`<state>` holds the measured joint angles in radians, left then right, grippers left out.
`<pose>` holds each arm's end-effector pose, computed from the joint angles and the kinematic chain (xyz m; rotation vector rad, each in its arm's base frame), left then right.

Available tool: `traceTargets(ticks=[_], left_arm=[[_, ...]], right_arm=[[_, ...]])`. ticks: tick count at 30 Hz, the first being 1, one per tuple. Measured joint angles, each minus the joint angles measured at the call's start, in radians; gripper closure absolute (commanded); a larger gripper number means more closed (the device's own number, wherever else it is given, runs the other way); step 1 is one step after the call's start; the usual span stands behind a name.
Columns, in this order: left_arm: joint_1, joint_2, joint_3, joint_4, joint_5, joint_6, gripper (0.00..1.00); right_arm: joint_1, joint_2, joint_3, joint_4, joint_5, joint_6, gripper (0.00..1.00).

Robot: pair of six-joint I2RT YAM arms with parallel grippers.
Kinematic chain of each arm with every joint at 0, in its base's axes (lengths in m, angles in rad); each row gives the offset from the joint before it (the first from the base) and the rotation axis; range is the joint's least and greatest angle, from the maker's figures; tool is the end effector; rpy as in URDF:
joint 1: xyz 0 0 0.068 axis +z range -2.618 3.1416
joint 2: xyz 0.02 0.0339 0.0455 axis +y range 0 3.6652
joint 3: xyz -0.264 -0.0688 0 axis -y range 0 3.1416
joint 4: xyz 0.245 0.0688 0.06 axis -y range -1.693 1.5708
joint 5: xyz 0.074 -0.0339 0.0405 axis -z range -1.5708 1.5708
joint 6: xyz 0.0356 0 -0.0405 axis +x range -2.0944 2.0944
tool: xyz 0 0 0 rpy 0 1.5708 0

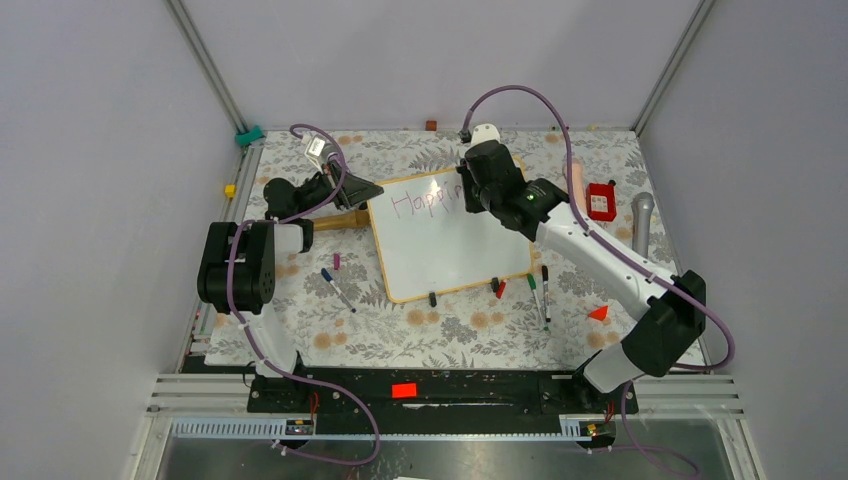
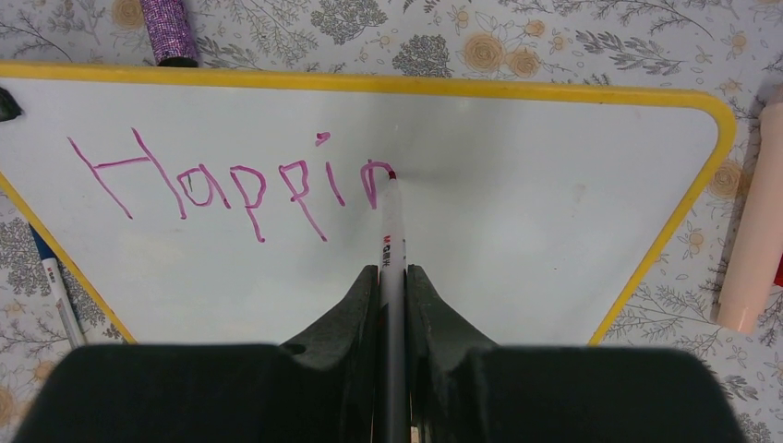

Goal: Write a sentence on the whiteboard
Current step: Write a sentence with the whiteboard marker.

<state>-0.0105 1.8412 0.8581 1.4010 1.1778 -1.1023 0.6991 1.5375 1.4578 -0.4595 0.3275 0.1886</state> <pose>0.3560 -0.0366 0.2328 0.4055 1.5682 -1.5586 0.2773 0.2182 0.3624 -0.3359 2.0571 0.1956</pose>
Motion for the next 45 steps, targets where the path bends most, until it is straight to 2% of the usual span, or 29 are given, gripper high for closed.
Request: traceTargets(ticks=[12,45], left_arm=[[0.000,0.000,0.000,0.000,0.000,0.000,1.00],[0.000,0.000,0.001,0.004,0.003,0.000,1.00]], right_arm=[[0.000,-0.026,-0.050,-0.010,-0.005,0.032,1.00],[-0.046,-0.055,-0.001,-0.029,-0.026,0.013,1.00]])
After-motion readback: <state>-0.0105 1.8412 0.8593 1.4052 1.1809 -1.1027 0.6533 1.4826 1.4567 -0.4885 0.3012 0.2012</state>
